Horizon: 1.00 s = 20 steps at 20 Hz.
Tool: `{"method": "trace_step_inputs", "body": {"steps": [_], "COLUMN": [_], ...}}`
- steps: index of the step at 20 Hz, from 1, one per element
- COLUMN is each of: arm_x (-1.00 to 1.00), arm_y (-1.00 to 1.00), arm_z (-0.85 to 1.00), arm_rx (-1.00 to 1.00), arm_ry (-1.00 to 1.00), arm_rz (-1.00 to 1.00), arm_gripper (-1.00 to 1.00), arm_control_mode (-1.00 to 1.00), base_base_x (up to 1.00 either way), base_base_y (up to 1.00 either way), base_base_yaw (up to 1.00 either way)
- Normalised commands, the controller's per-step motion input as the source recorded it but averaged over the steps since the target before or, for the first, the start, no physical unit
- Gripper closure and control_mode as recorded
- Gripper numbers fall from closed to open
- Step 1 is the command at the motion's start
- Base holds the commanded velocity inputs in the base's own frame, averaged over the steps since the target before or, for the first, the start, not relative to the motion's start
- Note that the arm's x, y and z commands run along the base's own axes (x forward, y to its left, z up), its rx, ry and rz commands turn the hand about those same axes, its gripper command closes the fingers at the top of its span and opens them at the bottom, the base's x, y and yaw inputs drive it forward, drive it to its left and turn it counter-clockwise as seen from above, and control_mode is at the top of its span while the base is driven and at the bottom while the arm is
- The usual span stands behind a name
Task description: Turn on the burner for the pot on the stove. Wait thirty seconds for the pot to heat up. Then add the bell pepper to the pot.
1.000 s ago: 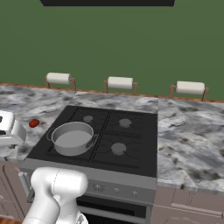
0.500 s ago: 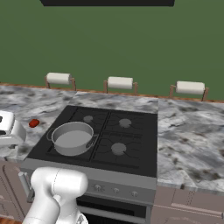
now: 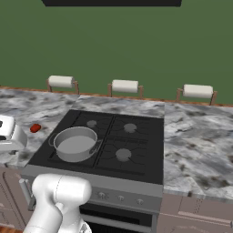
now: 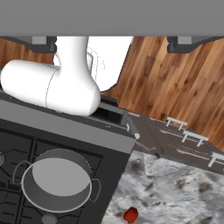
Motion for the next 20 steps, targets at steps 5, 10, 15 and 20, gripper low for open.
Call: {"method": "trace_step_inputs", "body": {"steps": [5, 10, 15, 20], "arm_x": [0.0, 0.0, 0.0, 0.0], "arm_y": [0.0, 0.0, 0.0, 0.0], "arm_z": [0.0, 0.0, 0.0, 0.0], "arm_rx": [0.0, 0.0, 0.0, 0.0], "arm_ry": [0.0, 0.0, 0.0, 0.0], "arm_rz": [0.0, 0.0, 0.0, 0.0], "arm_gripper": [-1.0, -1.0, -1.0, -1.0], "arm_control_mode": [-1.0, -1.0, -1.0, -1.0], "base_base_x": [0.0, 0.0, 0.0, 0.0], "base_base_y": [0.0, 0.0, 0.0, 0.0], "base_base_yaw": [0.0, 0.0, 0.0, 0.0]}}
